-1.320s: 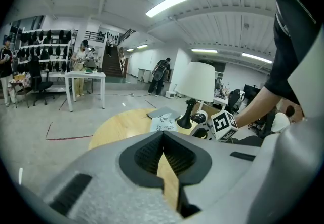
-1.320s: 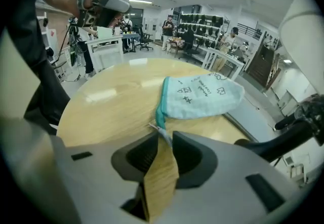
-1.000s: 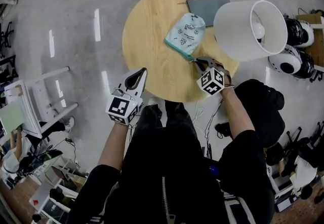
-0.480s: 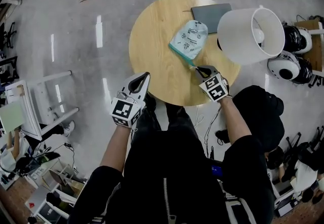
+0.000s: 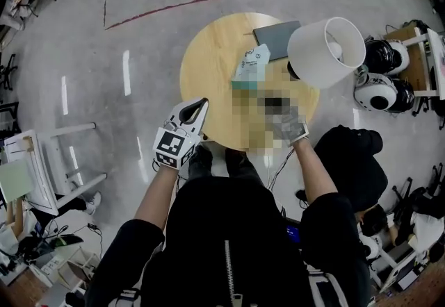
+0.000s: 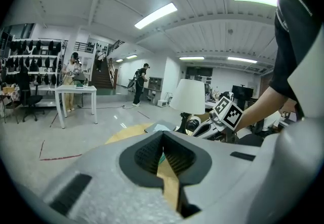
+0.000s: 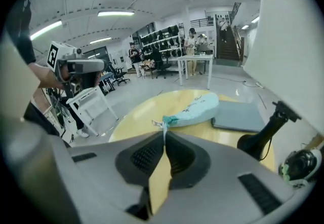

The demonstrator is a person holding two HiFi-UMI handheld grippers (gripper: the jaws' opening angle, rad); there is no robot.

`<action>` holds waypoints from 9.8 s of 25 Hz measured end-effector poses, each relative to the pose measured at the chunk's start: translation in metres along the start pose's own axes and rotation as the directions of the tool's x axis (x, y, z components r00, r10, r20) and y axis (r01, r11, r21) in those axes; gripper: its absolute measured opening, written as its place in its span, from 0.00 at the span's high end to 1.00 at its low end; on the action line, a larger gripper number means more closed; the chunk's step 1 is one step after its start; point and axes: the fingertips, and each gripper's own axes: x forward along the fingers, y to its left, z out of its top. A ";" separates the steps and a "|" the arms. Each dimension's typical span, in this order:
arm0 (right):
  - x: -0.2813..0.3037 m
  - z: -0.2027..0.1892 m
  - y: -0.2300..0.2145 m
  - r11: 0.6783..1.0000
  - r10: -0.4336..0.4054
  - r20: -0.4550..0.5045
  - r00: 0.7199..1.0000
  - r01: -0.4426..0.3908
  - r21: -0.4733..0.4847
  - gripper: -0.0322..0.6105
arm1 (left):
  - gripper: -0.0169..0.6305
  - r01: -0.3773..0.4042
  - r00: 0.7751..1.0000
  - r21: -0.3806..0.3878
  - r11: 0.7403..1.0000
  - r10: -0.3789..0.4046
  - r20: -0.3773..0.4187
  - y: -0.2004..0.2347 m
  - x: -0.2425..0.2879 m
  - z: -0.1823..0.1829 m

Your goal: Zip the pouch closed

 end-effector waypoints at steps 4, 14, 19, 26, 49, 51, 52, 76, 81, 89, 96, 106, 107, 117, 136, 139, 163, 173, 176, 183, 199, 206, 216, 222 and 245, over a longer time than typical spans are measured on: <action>-0.016 0.034 0.003 0.999 -0.036 0.066 0.997 0.035 0.016 0.92 | 0.96 0.040 0.999 0.025 0.999 -0.040 0.035 0.003 0.002 0.022; -0.072 0.128 0.050 0.996 -0.069 0.264 0.962 0.049 0.079 0.92 | 0.96 0.146 0.979 0.120 0.982 -0.161 0.123 -0.002 -0.015 0.077; -0.095 0.158 0.082 0.995 -0.044 0.338 0.940 0.012 0.096 0.92 | 0.96 0.192 0.963 0.162 0.968 -0.218 0.161 -0.009 -0.025 0.105; -0.102 0.179 0.116 0.998 -0.001 0.383 0.924 -0.020 0.052 0.92 | 0.82 0.327 0.923 0.156 0.932 -0.350 0.158 -0.022 -0.032 0.113; -0.103 0.166 0.154 0.994 0.088 0.366 0.926 -0.103 0.021 0.92 | 0.96 0.536 0.821 0.139 0.832 -0.553 0.140 -0.058 -0.045 0.105; -0.102 0.165 0.155 0.993 0.089 0.371 0.924 -0.109 0.033 0.92 | 0.96 0.526 0.828 0.152 0.837 -0.545 0.134 -0.057 -0.045 0.104; -0.101 0.165 0.156 0.993 0.088 0.373 0.924 -0.111 0.039 0.92 | 0.96 0.520 0.831 0.157 0.839 -0.540 0.131 -0.055 -0.045 0.102; -0.096 0.154 0.160 0.992 0.080 0.353 0.932 -0.107 0.060 0.93 | 0.96 0.460 0.875 0.125 0.879 -0.472 0.103 -0.034 -0.036 0.086; -0.093 0.156 0.163 0.992 0.086 0.349 0.933 -0.111 0.054 0.93 | 0.96 0.450 0.882 0.118 0.885 -0.461 0.098 -0.029 -0.036 0.082; -0.092 0.154 0.164 0.993 0.083 0.343 0.936 -0.108 0.055 0.93 | 0.96 0.449 0.884 0.112 0.887 -0.459 0.089 -0.028 -0.035 0.078; -0.093 0.153 0.164 0.993 0.080 0.341 0.937 -0.105 0.054 0.93 | 0.96 0.449 0.884 0.101 0.888 -0.458 0.091 -0.027 -0.033 0.076; -0.092 0.152 0.168 0.993 0.086 0.337 0.938 -0.108 0.046 0.93 | 0.96 0.424 0.898 0.090 0.901 -0.431 0.086 -0.020 -0.033 0.072; -0.092 0.152 0.168 0.993 0.087 0.338 0.937 -0.109 0.046 0.93 | 0.96 0.418 0.901 0.084 0.905 -0.425 0.087 -0.017 -0.033 0.071; -0.096 0.145 0.168 0.992 0.089 0.341 0.936 -0.116 0.057 0.93 | 0.96 0.371 0.924 0.045 0.928 -0.373 0.087 0.003 -0.033 0.066; -0.097 0.140 0.168 0.991 0.091 0.339 0.937 -0.119 0.062 0.93 | 0.96 0.326 0.943 0.056 0.944 -0.328 0.054 0.020 -0.030 0.059; -0.099 0.137 0.165 0.991 0.089 0.338 0.937 -0.119 0.068 0.93 | 0.96 0.331 0.941 0.061 0.942 -0.334 0.048 0.021 -0.030 0.060; -0.107 0.129 0.168 0.988 0.096 0.338 0.936 -0.131 0.081 0.93 | 0.96 0.239 0.970 0.042 0.970 -0.240 0.034 0.051 -0.037 0.047; -0.112 0.128 0.169 0.987 0.104 0.338 0.935 -0.138 0.077 0.93 | 0.96 0.204 0.979 0.042 0.978 -0.205 0.020 0.068 -0.042 0.043; -0.113 0.130 0.168 0.987 0.103 0.345 0.933 -0.138 0.078 0.93 | 0.95 0.184 0.983 0.034 0.982 -0.184 0.012 0.072 -0.041 0.040; -0.113 0.130 0.165 0.987 0.096 0.352 0.931 -0.136 0.091 0.93 | 0.95 0.187 0.982 0.036 0.982 -0.188 0.007 0.071 -0.038 0.036; -0.119 0.142 0.154 0.986 0.082 0.388 0.918 -0.133 0.106 0.93 | 0.91 0.184 0.983 0.016 0.983 -0.184 0.014 0.056 -0.027 0.031; -0.112 0.141 0.147 0.987 0.045 0.378 0.925 -0.099 0.124 0.93 | 0.95 0.188 0.981 0.011 0.982 -0.188 0.049 0.052 -0.030 0.038; -0.110 0.157 0.133 0.989 -0.059 0.416 0.907 -0.004 0.150 0.93 | 0.97 0.112 0.982 0.062 0.992 -0.120 0.144 0.057 -0.045 0.084; -0.114 0.170 0.123 0.990 -0.105 0.439 0.892 0.051 0.135 0.93 | 0.97 0.102 0.974 0.087 0.991 -0.117 0.196 0.048 -0.051 0.109; -0.133 0.181 0.113 0.978 -0.208 0.523 0.826 0.166 0.126 0.93 | 0.97 0.073 0.973 0.100 0.992 -0.093 0.212 0.040 -0.058 0.111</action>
